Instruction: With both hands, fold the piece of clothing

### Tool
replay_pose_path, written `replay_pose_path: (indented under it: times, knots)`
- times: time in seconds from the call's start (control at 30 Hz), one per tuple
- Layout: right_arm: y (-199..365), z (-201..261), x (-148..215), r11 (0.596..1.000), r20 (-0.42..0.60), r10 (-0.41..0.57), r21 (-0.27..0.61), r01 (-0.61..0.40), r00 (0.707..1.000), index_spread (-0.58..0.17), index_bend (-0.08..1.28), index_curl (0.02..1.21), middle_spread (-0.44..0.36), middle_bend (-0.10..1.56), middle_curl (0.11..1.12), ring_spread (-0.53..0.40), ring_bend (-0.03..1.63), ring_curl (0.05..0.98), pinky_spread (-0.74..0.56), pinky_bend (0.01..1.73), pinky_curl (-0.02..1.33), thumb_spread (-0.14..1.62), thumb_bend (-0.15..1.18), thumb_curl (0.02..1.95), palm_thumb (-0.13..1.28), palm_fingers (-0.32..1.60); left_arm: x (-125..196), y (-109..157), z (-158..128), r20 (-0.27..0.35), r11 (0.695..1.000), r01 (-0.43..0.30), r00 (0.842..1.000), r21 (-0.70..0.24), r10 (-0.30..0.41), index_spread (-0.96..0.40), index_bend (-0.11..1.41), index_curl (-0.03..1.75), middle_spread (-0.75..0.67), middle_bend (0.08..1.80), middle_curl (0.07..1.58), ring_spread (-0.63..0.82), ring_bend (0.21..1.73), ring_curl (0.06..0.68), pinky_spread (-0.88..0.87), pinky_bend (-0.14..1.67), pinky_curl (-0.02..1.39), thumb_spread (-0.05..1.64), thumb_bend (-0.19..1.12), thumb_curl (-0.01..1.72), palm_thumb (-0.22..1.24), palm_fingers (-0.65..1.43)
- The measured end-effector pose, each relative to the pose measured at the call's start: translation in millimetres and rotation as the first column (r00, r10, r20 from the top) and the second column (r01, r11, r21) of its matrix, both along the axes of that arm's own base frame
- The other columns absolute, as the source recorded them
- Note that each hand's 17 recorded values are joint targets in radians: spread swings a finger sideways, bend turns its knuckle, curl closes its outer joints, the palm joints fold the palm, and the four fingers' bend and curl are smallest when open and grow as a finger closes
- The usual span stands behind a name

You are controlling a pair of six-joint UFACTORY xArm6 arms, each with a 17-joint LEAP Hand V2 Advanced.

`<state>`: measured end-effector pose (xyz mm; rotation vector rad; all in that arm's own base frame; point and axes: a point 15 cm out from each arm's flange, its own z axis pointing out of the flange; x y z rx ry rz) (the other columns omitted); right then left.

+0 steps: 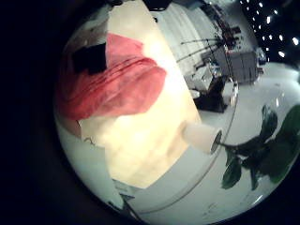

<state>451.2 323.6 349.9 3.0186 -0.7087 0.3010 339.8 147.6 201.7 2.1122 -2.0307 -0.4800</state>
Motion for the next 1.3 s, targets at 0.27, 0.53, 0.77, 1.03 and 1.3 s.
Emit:
replay_pose_path:
  times: [0.27,0.53,0.77,1.03,1.3]
  knots:
    - [93.7,-77.8,29.4,0.989,0.075,0.138,0.044,-0.142,0.988,-0.269,1.01,0.89,-0.132,1.26,0.83,-0.221,1.33,0.726,-0.3,1.19,0.81,1.13,-0.02,0.91,1.11,1.08,-48.1,26.2,0.5,0.001,0.995,-0.089,0.996,-0.034,0.089,0.16,0.17,0.28,0.36,0.19,0.28,0.57,0.44,0.215,0.51,0.32,0.32,1.22,-0.01,0.27,0.43,-0.01]
    - [105.6,-100.9,75.0,0.983,0.162,0.116,0.126,-0.137,0.98,-0.31,0.61,0.81,-0.163,1.1,0.77,-0.266,1.29,0.672,-0.49,1.06,0.72,1.23,-0.01,0.77,0.88,0.65,-75.1,40.2,4.7,0.01,0.991,-0.128,0.992,-0.047,0.128,0.17,0.18,0.31,0.34,0.19,0.29,0.57,0.43,0.211,0.5,0.3,0.31,1.23,-0.01,0.28,0.46,0.02]
    - [84.1,-44.3,87.6,0.978,0.213,0.063,0.182,-0.103,0.975,-0.399,0.26,0.6,-0.108,0.71,0.63,-0.238,1.19,0.611,-0.32,1.02,0.69,1.27,-0.02,0.67,0.82,0.04,-81.3,33.4,6.7,0.011,0.991,-0.126,0.992,-0.049,0.127,0.17,0.17,0.31,0.33,0.19,0.29,0.57,0.42,0.211,0.5,0.29,0.31,1.24,-0.01,0.28,0.48,0.02]
    - [3.7,83.9,83.2,0.922,0.185,-0.082,0.388,0.004,0.979,-0.448,0.19,0.44,0.013,0.4,0.45,0.001,0.86,0.431,0.2,0.94,0.59,1.26,0.0,0.61,0.84,0.01,-70.9,8.3,17.0,0.029,0.995,-0.087,0.996,-0.055,0.089,0.16,0.17,0.31,0.32,0.19,0.29,0.56,0.42,0.213,0.5,0.29,0.32,1.24,-0.01,0.28,0.49,0.03]
    - [-129.5,157.8,39.5,0.899,0.095,-0.251,0.393,0.196,0.963,-0.454,0.23,0.41,0.028,0.4,0.41,0.105,0.7,0.348,0.4,0.75,0.48,1.22,-0.02,0.61,0.9,0.06,-62.5,-24.8,51.0,0.05,0.998,-0.039,0.998,-0.048,0.041,0.16,0.17,0.31,0.31,0.19,0.3,0.56,0.42,0.217,0.5,0.29,0.32,1.24,-0.01,0.29,0.5,0.03]
